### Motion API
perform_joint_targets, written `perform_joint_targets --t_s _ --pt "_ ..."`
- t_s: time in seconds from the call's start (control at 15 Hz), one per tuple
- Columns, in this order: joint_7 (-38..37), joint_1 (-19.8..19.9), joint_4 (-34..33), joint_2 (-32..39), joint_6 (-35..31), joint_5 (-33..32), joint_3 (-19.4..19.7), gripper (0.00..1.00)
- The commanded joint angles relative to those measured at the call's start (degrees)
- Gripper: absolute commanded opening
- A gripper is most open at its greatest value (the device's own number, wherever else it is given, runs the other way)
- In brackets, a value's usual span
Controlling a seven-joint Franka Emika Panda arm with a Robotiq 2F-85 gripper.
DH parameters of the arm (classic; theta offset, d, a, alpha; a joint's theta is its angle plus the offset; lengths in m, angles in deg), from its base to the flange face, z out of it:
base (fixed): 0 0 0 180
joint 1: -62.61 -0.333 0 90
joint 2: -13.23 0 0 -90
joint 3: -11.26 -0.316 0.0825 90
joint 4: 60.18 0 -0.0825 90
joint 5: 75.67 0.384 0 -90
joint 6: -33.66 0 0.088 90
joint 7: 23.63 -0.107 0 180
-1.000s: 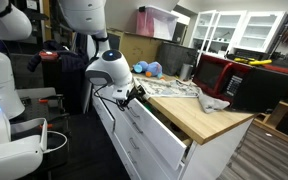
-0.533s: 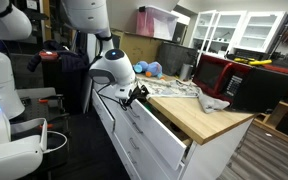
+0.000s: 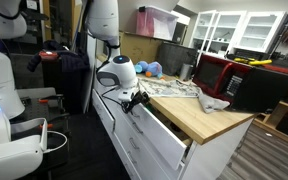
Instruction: Open the top right drawer
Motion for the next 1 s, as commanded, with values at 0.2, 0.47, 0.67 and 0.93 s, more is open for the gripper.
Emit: perform_joint_targets --t_s 0.2,0.47,0.67,0.93 --pt "-3.15 -20.44 -0.96 0.75 0.45 7.35 16.91 1.00" --pt "-3.92 -25.61 0.59 -1.57 3.83 9.21 21.61 1.00" --pt "-3.61 -25.73 2.56 -4.17 5.95 9.09 21.93 1.00" --pt "-2.56 -19.46 5.63 -8.32 6.75 7.21 16.84 1.00"
